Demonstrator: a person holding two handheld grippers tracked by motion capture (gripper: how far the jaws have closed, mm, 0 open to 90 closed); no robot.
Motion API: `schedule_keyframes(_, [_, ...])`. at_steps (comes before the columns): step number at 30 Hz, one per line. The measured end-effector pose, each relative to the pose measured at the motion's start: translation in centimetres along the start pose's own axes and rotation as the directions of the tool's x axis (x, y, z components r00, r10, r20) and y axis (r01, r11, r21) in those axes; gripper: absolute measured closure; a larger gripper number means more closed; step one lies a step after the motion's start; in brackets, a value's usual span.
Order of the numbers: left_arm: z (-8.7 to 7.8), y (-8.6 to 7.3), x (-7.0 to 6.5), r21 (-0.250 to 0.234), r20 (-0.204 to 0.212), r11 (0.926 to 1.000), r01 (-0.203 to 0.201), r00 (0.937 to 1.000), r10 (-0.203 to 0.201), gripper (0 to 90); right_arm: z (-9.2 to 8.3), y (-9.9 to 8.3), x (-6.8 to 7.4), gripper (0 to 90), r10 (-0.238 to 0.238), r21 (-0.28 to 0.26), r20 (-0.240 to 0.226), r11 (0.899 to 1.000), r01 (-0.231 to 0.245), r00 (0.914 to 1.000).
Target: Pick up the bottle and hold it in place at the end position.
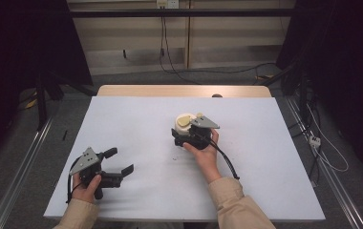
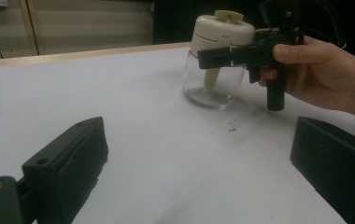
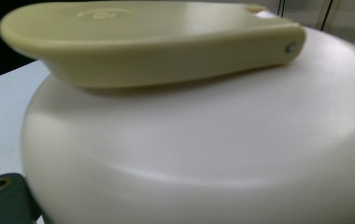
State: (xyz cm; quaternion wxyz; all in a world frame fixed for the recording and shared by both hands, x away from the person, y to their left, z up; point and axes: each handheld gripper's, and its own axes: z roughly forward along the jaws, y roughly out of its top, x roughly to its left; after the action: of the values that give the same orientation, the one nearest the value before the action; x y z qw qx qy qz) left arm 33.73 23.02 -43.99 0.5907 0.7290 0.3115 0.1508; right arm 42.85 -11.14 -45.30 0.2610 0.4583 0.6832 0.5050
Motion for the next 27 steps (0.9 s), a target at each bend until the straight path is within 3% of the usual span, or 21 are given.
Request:
schedule_keyframes(11, [1.3,1.2,-0.5,-0.029,0.012,0.9994,0.017,0.9998,-0.017,3.8,0.0,0.0,0.0,6.1,-0.006,0.002,-0.005,1.000,0.006,1.0000])
schedule_keyframes(27, [4.2,2.7,-1.2,0.041,0.020,0.9990,0.019,0.9996,-0.020,4.2,-0.1,0.0,-0.3,5.9,-0.008,0.010,-0.020,1.000,0.008,0.9998])
